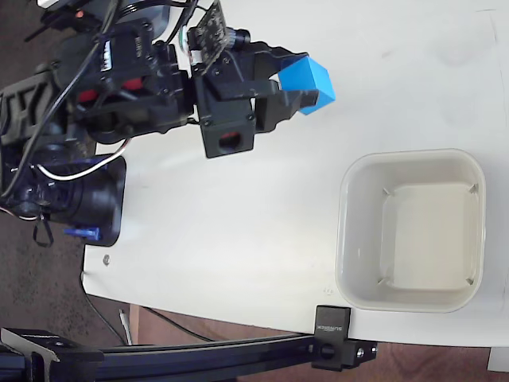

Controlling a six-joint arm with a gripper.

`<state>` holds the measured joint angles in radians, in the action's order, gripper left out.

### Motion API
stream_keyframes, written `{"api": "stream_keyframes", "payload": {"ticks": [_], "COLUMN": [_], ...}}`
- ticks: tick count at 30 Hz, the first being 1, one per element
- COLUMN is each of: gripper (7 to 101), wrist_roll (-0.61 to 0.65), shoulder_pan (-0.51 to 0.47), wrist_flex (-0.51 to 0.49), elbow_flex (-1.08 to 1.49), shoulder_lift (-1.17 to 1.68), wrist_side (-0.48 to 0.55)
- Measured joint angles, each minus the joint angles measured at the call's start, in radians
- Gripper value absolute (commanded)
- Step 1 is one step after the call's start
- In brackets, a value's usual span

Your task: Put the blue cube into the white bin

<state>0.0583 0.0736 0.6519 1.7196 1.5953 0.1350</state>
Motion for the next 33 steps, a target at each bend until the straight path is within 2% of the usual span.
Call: {"api": "stream_keyframes", "payload": {"ticks": [2, 5, 10, 16, 18, 19, 20, 22, 30, 33], "gripper": [40.9, 41.9, 42.5, 43.5, 48.7, 57.0, 74.7, 100.0, 100.3, 100.3], "wrist_roll": [0.009, 0.003, -0.032, -0.074, -0.083, -0.087, -0.089, -0.089, -0.064, -0.041], "shoulder_pan": [-0.052, -0.135, -0.247, -0.284, -0.295, -0.302, -0.308, -0.314, -0.308, -0.29], "wrist_flex": [0.071, 0.087, -0.061, -0.244, -0.281, -0.293, -0.299, -0.305, -0.295, -0.25], "elbow_flex": [-0.11, -0.249, -0.27, -0.27, -0.276, -0.288, -0.302, -0.322, -0.284, -0.199], "shoulder_lift": [0.0, -0.034, -0.141, -0.262, -0.308, -0.333, -0.351, -0.371, -0.331, -0.23], "wrist_side": [-0.006, 0.0, 0.031, 0.083, 0.101, 0.107, 0.117, 0.12, 0.109, 0.077]}}
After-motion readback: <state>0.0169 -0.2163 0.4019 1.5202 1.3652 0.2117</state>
